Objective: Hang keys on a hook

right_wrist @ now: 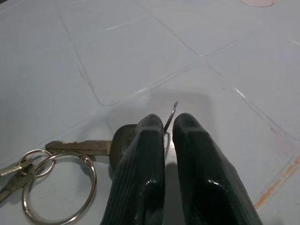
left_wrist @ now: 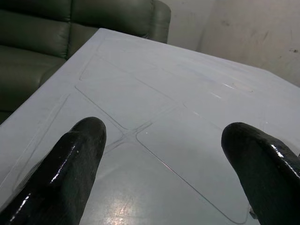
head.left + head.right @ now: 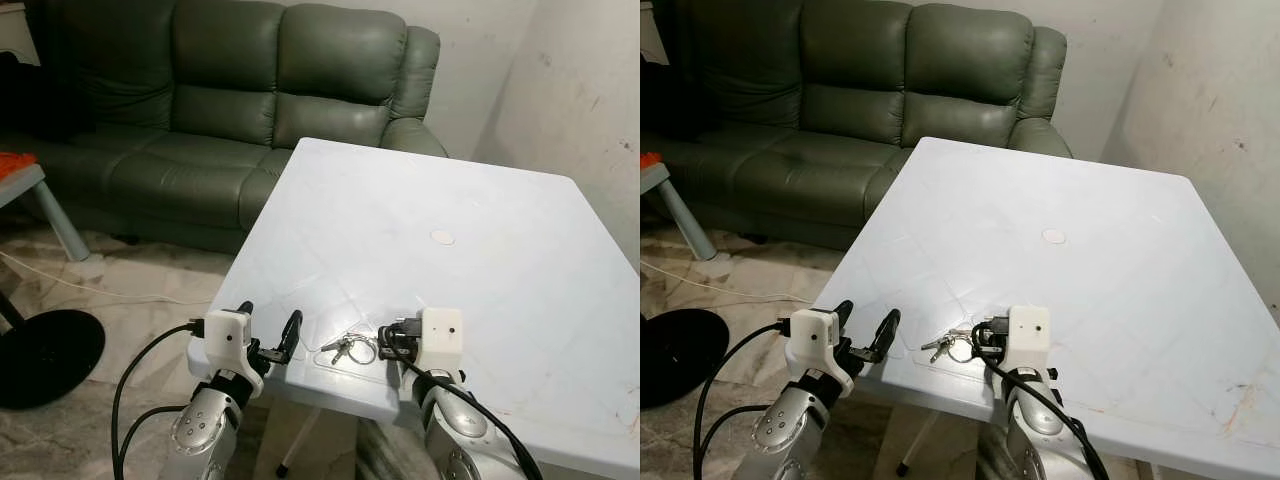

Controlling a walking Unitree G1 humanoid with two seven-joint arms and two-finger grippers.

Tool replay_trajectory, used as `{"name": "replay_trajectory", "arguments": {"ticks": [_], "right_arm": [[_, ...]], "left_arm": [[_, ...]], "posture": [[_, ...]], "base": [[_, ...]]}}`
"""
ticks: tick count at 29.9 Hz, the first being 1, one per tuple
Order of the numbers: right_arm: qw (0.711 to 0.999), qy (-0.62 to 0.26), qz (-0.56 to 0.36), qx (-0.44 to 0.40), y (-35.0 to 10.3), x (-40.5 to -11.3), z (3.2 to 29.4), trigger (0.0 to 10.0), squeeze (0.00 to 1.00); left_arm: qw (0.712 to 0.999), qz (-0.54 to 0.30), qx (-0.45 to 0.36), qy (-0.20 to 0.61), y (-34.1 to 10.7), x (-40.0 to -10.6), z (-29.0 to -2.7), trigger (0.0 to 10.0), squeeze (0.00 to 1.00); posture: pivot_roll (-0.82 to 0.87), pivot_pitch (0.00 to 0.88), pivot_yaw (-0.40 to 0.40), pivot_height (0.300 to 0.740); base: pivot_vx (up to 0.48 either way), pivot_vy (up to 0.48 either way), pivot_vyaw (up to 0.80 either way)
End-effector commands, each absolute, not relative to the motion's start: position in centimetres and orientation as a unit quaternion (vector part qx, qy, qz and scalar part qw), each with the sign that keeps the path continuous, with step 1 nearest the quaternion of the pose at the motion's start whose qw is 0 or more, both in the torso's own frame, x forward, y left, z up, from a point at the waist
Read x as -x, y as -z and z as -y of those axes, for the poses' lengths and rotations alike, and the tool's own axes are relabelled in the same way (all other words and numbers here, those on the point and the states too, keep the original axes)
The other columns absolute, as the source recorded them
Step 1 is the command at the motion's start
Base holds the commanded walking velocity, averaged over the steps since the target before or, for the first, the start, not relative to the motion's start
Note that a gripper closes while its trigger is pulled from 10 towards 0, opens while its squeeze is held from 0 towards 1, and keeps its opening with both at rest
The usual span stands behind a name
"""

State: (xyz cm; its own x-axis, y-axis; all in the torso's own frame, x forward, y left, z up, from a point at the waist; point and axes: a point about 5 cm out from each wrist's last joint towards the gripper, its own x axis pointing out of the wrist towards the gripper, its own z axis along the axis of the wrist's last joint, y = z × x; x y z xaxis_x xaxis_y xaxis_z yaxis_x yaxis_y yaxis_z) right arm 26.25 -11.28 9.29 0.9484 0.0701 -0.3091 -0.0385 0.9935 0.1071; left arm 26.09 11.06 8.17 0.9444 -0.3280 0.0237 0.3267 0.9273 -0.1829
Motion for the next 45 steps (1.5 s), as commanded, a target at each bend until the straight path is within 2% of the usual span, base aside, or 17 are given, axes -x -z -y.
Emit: {"name": "replay_trajectory", "arguments": {"ticks": [1, 17, 18, 19, 20, 28, 40, 45], "right_arm": [[0.984, -0.029, -0.168, -0.048, -9.1, -26.4, 11.0, 10.0, 0.00], [0.982, -0.016, -0.185, -0.033, -8.8, -26.5, 10.4, 10.0, 0.00], [0.983, -0.008, -0.182, -0.034, -8.9, -26.5, 10.5, 4.2, 0.00], [0.983, 0.002, -0.179, -0.027, -9.0, -26.6, 10.7, 4.2, 0.00], [0.984, 0.008, -0.173, -0.031, -9.1, -26.6, 10.8, 0.0, 0.00], [0.988, 0.013, -0.154, -0.027, -9.5, -26.8, 11.2, 0.0, 0.00], [0.990, -0.073, -0.012, -0.119, -12.0, -27.0, 12.4, 0.0, 0.00], [0.991, -0.051, 0.037, -0.115, -13.3, -27.8, 13.4, 0.0, 0.00]], "left_arm": [[0.982, 0.008, 0.087, 0.168, -8.7, -26.3, -10.9, 10.0, 0.00], [0.983, 0.011, 0.085, 0.162, -8.9, -26.4, -11.1, 10.0, 0.00], [0.983, 0.011, 0.086, 0.161, -8.9, -26.4, -11.1, 10.0, 0.00], [0.983, 0.011, 0.088, 0.161, -8.9, -26.4, -11.1, 10.0, 0.00], [0.983, 0.011, 0.087, 0.160, -8.9, -26.4, -11.2, 10.0, 0.00], [0.983, 0.012, 0.087, 0.162, -9.0, -26.4, -11.1, 10.0, 0.00], [0.982, 0.018, 0.110, 0.153, -10.1, -27.7, -10.9, 10.0, 0.00], [0.984, 0.017, 0.115, 0.137, -11.2, -29.2, -10.8, 10.0, 0.00]], "posture": [[0.01, 0.010, -0.087, 0.740], [0.02, 0.018, -0.087, 0.740], [0.02, 0.019, -0.088, 0.740], [0.02, 0.020, -0.088, 0.740], [0.02, 0.020, -0.088, 0.740], [0.02, 0.019, -0.088, 0.740], [0.01, 0.007, -0.078, 0.740], [0.00, 0.000, -0.070, 0.740]], "base": [[0.000, 0.000, 0.00], [0.000, 0.000, 0.00], [0.000, 0.000, 0.00], [0.000, 0.000, 0.00], [0.000, 0.000, 0.00], [0.000, 0.000, 0.00], [0.000, 0.000, 0.00], [0.000, 0.000, 0.00]]}}
